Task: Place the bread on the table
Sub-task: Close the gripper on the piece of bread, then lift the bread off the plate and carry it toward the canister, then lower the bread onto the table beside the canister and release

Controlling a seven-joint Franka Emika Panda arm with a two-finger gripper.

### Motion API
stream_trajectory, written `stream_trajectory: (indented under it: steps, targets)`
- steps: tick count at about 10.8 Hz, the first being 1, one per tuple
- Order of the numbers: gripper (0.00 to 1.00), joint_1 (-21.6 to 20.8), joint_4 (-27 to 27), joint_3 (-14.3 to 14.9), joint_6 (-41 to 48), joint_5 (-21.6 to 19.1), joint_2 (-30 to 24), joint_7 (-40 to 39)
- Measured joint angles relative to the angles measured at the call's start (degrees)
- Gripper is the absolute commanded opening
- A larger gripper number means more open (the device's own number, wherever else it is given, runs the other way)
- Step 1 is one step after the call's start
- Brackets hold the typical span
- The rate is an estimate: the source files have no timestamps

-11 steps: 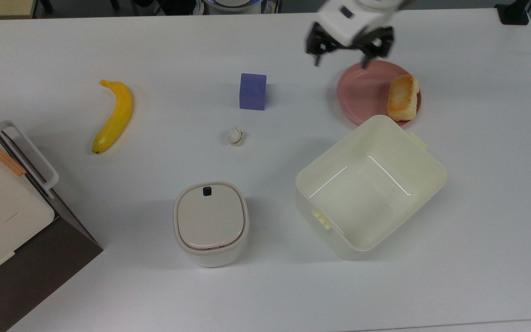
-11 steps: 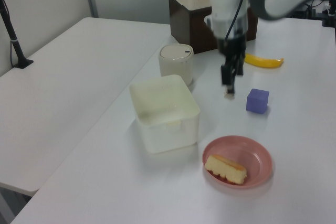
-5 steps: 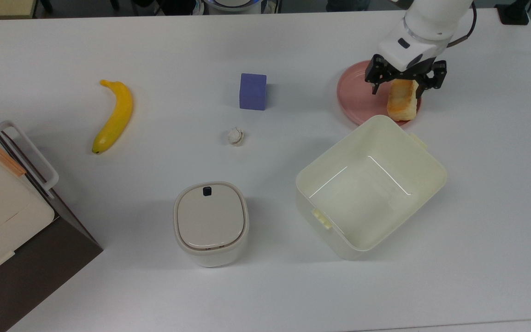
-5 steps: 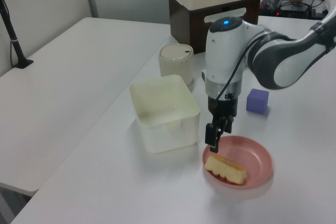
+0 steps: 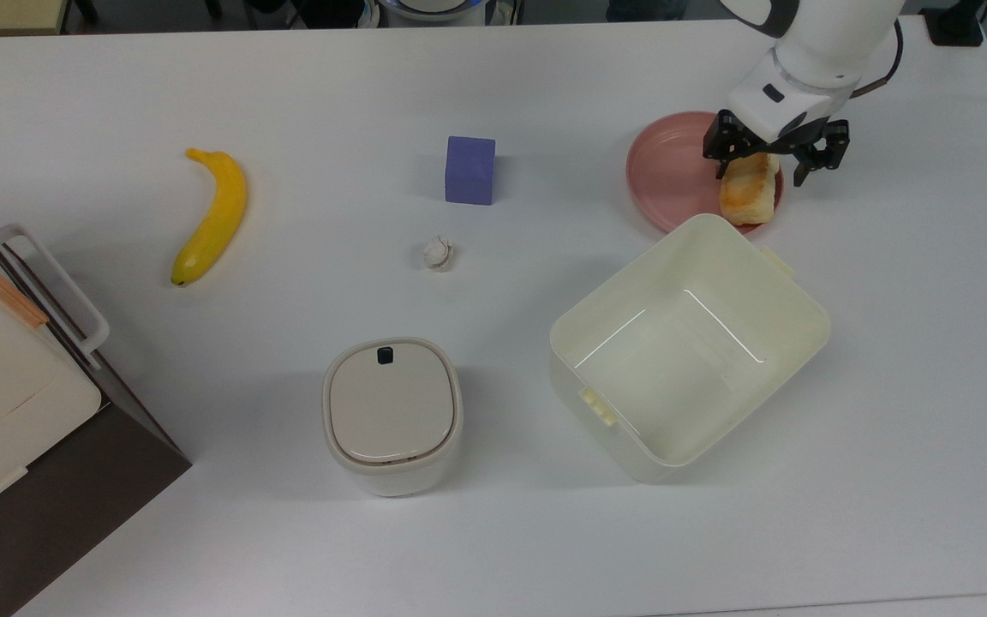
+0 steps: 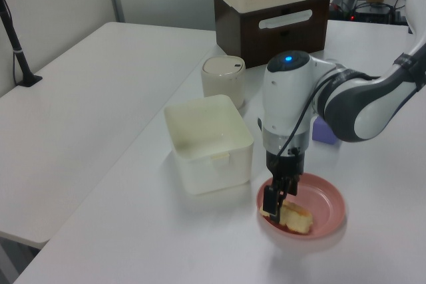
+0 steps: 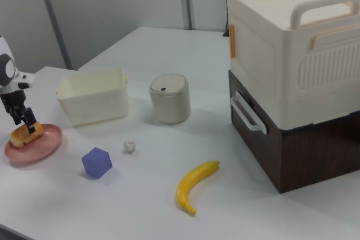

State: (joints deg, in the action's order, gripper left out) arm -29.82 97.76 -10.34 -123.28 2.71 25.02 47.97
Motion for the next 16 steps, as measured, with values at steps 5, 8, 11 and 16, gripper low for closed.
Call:
stream_trajectory:
  steps: [5,8,11,16]
  targets:
    - [0.00,0.52,0.44,0.04,0.03,0.00,0.24,-4.71]
    - [0.00,1.32,0.15,0.06,6.09,-0.27,-1.85,-8.02]
    - [0.00,5.12,-1.21,2.94,16.10,-4.24,-7.54,-17.06]
    - [1.00,10.56,-2.78,18.44,15.46,-9.33,-8.75,-31.14]
